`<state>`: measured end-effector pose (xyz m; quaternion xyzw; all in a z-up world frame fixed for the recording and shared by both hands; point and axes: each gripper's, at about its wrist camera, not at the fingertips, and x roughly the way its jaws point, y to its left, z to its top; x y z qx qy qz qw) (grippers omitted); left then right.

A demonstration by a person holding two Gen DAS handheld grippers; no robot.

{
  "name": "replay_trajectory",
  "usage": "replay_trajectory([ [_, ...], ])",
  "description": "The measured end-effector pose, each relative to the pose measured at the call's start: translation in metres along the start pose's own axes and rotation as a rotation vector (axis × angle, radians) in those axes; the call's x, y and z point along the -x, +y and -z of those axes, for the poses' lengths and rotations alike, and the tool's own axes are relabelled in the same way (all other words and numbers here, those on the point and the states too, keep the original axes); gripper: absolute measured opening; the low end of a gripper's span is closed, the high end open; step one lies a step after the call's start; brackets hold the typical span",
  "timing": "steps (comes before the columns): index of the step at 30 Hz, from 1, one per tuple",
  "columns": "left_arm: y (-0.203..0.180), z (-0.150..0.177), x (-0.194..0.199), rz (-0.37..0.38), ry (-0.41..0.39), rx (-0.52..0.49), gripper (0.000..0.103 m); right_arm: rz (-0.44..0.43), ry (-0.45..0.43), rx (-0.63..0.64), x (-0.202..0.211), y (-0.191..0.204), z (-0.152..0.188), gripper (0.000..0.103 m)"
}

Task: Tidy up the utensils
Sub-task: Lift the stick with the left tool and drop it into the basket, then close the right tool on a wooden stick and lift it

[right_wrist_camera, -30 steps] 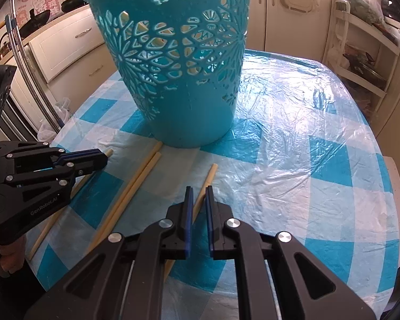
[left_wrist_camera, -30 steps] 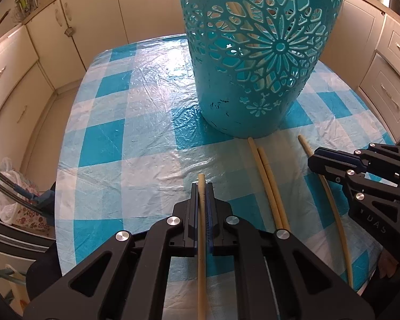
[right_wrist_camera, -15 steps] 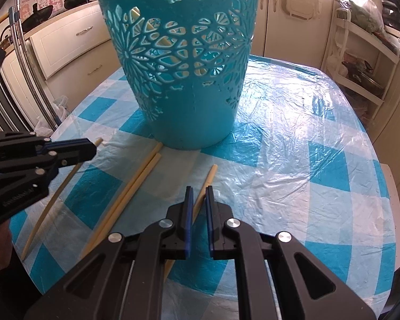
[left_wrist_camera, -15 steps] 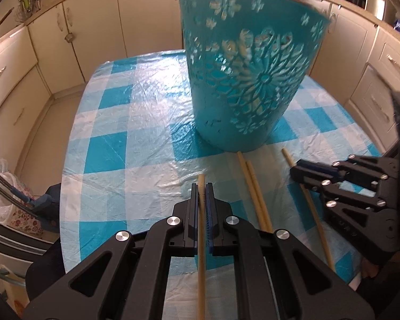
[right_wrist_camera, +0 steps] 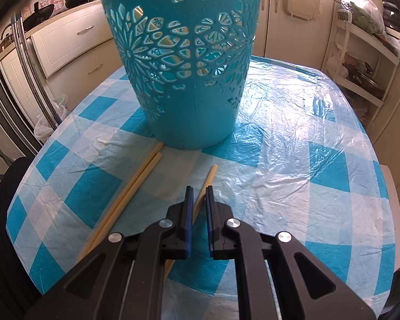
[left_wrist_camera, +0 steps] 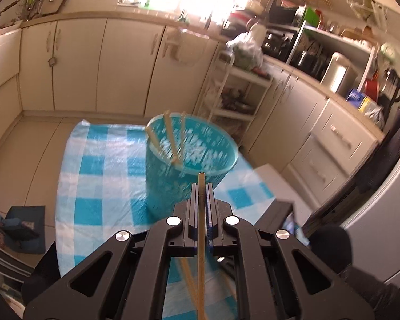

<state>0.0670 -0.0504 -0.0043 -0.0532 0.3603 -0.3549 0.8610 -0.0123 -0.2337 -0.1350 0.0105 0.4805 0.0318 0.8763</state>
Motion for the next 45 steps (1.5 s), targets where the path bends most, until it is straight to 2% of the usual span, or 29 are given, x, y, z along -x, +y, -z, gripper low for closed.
replay_trajectory([
  [5,-0.023,-0.04,0.013,0.007,-0.098,-0.032,0.005,0.0,0.0,-0.001,0.0,0.0,0.0,0.01],
  [12,-0.038,-0.1,0.015,-0.072,-0.285,-0.026,0.005,0.0,0.0,-0.001,0.0,0.0,0.0,0.01],
  [18,-0.038,-0.136,-0.009,-0.223,-0.416,0.002,0.005,-0.005,0.0,-0.005,0.0,-0.001,0.0,0.01],
  [20,-0.037,-0.14,-0.02,-0.284,-0.452,0.003,0.005,-0.012,0.001,-0.012,0.0,-0.001,0.0,0.01],
  [25,-0.031,-0.134,-0.047,-0.379,-0.504,0.006,0.005,-0.027,0.001,-0.025,0.0,-0.003,-0.001,0.01],
  [28,-0.022,-0.125,-0.063,-0.406,-0.498,0.016,0.005,-0.032,0.002,-0.027,0.0,-0.007,-0.002,0.01],
  [34,0.0,-0.098,-0.084,-0.407,-0.439,0.049,0.005,-0.041,0.002,-0.033,-0.001,-0.011,-0.003,0.01],
  [41,0.005,-0.07,-0.089,-0.401,-0.352,-0.008,0.007,-0.039,0.002,-0.028,-0.001,-0.011,-0.002,0.011],
  [44,0.004,-0.061,-0.084,-0.406,-0.322,-0.044,0.017,-0.043,0.002,-0.017,-0.001,-0.009,-0.002,0.015],
  [45,0.004,-0.056,-0.077,-0.413,-0.325,-0.051,0.029,-0.052,0.002,-0.011,-0.001,-0.008,-0.002,0.018],
])
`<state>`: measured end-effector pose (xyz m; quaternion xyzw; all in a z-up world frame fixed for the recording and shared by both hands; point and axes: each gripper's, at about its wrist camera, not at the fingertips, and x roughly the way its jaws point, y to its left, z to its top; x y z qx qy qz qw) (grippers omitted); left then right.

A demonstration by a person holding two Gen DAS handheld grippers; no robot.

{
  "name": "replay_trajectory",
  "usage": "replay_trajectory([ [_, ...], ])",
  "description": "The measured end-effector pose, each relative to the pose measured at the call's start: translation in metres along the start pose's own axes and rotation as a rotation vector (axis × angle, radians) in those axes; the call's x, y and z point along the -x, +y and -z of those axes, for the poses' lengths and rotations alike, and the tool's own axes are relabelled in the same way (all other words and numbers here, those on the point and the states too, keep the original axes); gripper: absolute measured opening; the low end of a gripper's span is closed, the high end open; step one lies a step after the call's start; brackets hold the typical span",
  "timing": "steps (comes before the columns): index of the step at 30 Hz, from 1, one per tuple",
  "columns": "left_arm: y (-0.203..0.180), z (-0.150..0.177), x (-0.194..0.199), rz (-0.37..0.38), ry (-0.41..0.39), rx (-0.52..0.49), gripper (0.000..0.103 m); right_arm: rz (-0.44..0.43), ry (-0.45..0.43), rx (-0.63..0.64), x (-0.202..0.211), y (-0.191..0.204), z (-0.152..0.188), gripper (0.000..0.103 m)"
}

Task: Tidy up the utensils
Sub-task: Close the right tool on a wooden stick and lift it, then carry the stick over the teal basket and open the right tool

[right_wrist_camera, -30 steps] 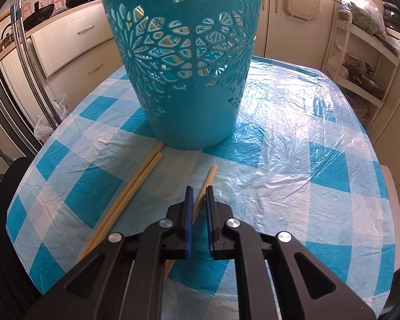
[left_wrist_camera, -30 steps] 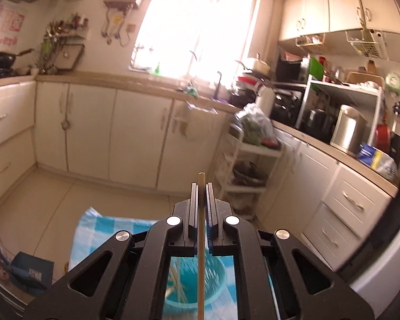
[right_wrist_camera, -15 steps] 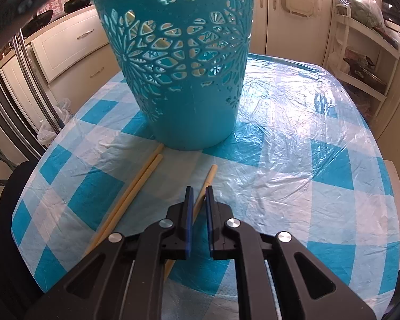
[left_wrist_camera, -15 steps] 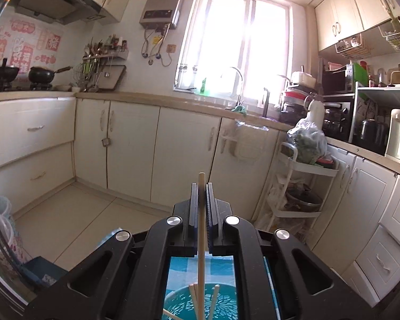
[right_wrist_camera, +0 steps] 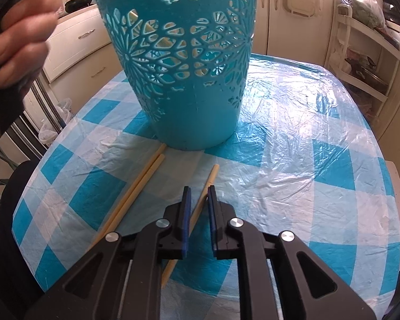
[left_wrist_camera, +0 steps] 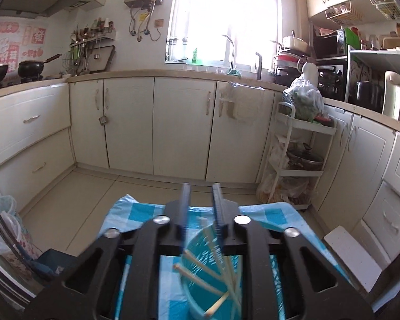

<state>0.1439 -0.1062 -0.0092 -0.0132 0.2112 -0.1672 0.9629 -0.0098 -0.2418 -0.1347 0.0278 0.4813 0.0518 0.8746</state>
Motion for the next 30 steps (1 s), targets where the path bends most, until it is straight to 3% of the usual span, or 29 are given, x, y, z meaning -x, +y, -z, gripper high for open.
replay_trajectory([
  [1,0.004,0.002,0.007,-0.01,-0.008,0.0,0.044,-0.012,0.001,0.009,0.0,0.001,0.0,0.024],
  [3,0.014,0.003,0.024,-0.043,-0.033,0.01,0.057,-0.02,0.002,0.026,0.001,0.005,0.001,0.031],
  [8,0.058,0.022,0.068,-0.153,-0.077,0.06,0.077,-0.075,0.001,-0.066,0.004,-0.007,0.004,0.032],
  [11,0.082,0.047,0.064,-0.186,-0.005,0.085,0.079,-0.052,-0.001,-0.095,0.004,-0.011,0.005,0.023],
  [13,0.096,0.069,0.049,-0.203,0.087,0.112,0.079,0.008,-0.003,-0.066,0.004,-0.005,0.005,0.016],
  [18,0.103,0.11,0.014,-0.167,0.258,0.144,0.079,0.122,0.009,0.036,0.006,0.015,0.008,0.006],
  [23,0.098,0.133,0.0,-0.126,0.327,0.133,0.079,0.015,-0.017,-0.123,0.035,-0.013,0.015,0.005],
  [30,0.099,0.138,-0.001,-0.125,0.346,0.14,0.084,-0.143,-0.214,-0.246,0.104,-0.04,0.002,0.005],
])
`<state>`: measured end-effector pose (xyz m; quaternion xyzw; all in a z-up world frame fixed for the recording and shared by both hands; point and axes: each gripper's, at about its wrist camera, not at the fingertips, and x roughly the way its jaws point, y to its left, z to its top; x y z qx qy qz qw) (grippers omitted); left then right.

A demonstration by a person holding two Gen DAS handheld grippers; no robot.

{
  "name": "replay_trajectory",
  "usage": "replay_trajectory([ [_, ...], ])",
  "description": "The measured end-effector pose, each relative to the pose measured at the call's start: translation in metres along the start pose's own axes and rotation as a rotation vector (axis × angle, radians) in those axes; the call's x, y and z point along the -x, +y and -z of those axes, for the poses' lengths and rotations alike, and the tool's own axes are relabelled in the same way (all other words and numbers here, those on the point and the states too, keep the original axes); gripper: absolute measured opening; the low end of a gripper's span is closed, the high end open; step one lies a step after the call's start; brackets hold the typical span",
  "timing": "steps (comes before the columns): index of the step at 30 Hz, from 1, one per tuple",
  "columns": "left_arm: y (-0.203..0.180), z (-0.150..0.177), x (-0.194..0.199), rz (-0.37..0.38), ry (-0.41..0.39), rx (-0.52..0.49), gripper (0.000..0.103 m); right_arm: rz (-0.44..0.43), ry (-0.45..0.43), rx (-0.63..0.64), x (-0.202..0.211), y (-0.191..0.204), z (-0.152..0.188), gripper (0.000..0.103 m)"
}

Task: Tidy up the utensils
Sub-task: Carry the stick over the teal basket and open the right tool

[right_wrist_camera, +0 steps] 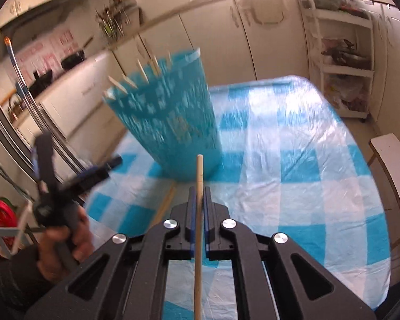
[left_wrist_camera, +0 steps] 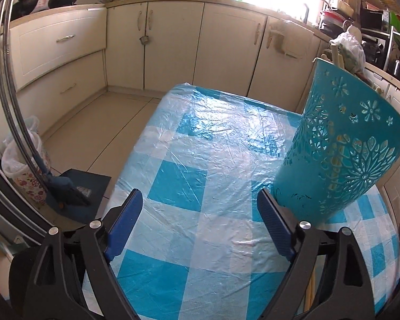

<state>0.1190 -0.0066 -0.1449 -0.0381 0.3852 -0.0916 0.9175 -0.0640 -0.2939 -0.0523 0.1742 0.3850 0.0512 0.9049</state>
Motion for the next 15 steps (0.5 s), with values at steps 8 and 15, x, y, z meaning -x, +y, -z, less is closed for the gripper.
replay_trajectory([
  [8,0.001,-0.001,0.0,-0.006,0.007,0.009,0.086,-0.131,-0.181,-0.027,0.032,0.022,-0.05,0.005],
  [15,0.001,0.0,0.0,-0.009,0.007,0.007,0.087,-0.135,-0.381,0.017,0.032,0.054,-0.12,0.005],
])
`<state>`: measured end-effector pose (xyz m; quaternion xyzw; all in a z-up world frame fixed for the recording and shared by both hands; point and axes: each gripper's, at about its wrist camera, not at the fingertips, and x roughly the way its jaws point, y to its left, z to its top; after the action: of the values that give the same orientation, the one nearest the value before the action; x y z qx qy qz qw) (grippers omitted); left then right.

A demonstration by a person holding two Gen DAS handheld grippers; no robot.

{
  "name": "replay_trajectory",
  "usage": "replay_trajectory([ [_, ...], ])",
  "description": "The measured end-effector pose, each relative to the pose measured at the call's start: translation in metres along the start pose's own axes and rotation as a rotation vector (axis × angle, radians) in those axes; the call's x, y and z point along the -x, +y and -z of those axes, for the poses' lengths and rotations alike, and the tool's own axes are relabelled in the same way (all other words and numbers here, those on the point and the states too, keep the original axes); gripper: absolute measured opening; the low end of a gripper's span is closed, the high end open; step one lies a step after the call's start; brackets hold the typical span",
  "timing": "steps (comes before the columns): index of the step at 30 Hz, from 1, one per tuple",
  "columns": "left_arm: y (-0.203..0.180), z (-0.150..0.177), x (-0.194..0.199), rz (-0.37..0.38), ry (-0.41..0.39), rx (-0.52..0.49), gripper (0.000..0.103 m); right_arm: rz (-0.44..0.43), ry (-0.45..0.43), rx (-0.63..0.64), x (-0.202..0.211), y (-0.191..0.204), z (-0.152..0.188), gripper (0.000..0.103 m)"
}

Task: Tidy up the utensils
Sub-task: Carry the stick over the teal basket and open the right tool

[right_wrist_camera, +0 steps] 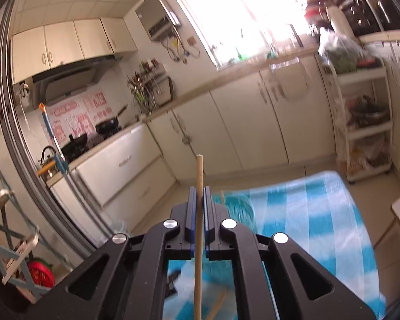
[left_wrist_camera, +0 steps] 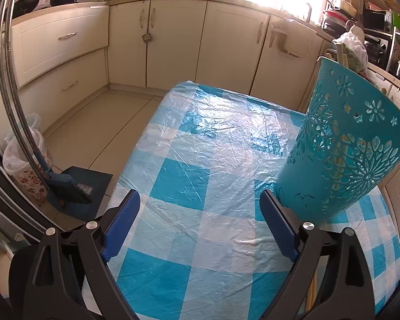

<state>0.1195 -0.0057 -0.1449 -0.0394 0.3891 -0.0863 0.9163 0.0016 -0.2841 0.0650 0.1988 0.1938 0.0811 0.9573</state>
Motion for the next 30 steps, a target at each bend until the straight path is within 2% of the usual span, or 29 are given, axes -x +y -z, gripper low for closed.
replay_trajectory([
  [4,0.0,0.001,0.0,-0.002,0.0,-0.004,0.088,0.07,-0.103,0.024,-0.027,0.009,-0.026,0.005],
  [10,-0.001,0.0,0.0,-0.002,0.0,-0.011,0.09,0.212,-0.19,0.065,-0.063,0.011,-0.023,0.005],
  [16,-0.003,0.0,-0.001,0.001,0.005,-0.015,0.09,0.285,-0.137,0.077,-0.085,0.002,-0.002,0.006],
  [30,-0.005,0.0,-0.003,-0.002,0.013,-0.015,0.09,0.279,-0.049,0.132,-0.075,0.005,0.028,0.006],
])
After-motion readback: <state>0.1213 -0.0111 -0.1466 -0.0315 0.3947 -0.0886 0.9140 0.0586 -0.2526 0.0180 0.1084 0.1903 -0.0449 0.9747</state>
